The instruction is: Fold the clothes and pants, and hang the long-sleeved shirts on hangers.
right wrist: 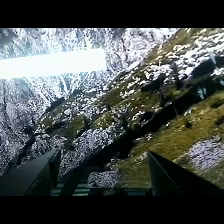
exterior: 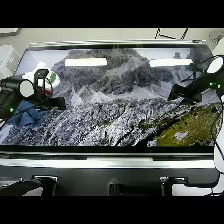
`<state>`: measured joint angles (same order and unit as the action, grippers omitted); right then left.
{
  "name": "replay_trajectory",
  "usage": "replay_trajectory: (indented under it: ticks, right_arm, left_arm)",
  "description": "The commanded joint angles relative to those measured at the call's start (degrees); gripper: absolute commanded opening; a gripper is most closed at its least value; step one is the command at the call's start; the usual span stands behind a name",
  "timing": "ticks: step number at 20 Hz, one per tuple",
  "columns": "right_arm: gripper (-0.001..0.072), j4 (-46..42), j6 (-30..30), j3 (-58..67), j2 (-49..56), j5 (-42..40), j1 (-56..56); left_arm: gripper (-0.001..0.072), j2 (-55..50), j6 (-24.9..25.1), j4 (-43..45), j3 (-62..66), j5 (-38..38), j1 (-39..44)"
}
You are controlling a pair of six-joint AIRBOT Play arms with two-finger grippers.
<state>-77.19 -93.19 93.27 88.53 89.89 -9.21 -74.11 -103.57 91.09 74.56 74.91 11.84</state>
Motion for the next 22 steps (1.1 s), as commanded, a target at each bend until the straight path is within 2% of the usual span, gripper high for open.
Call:
replay_trajectory:
  ticks: [1,13,17,18,19,20,21,22]
  right_arm:
    - [0.0611,0.02,-0.02,-0.02,0.04,0.00,0.07]
    - [0.0610,0.13,-0.02,-0.02,0.04,-0.94,0.07]
    - [0.0609,-0.02,-0.02,-0.02,0.04,-8.68,0.07]
    - [0.0608,-0.02,0.00,-0.02,0.04,-10.88,0.07]
    - [0.0601,-0.09,0.00,-0.02,0.07,-12.92,0.07]
    - [0.0558,-0.17,0.02,-0.02,0.09,-14.60,0.07]
    - [0.0525,-0.22,0.02,-0.02,0.11,-15.67,0.07]
    - [0.0525,-0.22,0.00,-0.02,0.11,-15.85,0.07]
  left_arm:
    - [0.0653,0.04,0.02,0.02,-0.02,0.00,0.02]
    - [0.0653,0.04,0.00,0.00,-0.04,-0.33,0.04]
    - [0.0653,-1.05,0.09,0.04,-0.02,-10.51,0.20]
    - [0.0658,-1.38,1.73,1.27,0.04,-13.20,0.07]
    - [0.0680,-1.68,1.11,5.35,0.50,-15.06,-1.11]
    - [0.0720,-2.21,-2.54,9.11,1.68,-14.25,-4.31]
    - [0.0720,-2.75,-5.22,9.84,2.91,-11.89,-9.35]
    - [0.0720,-3.50,-7.23,7.93,3.69,-9.03,-16.20]
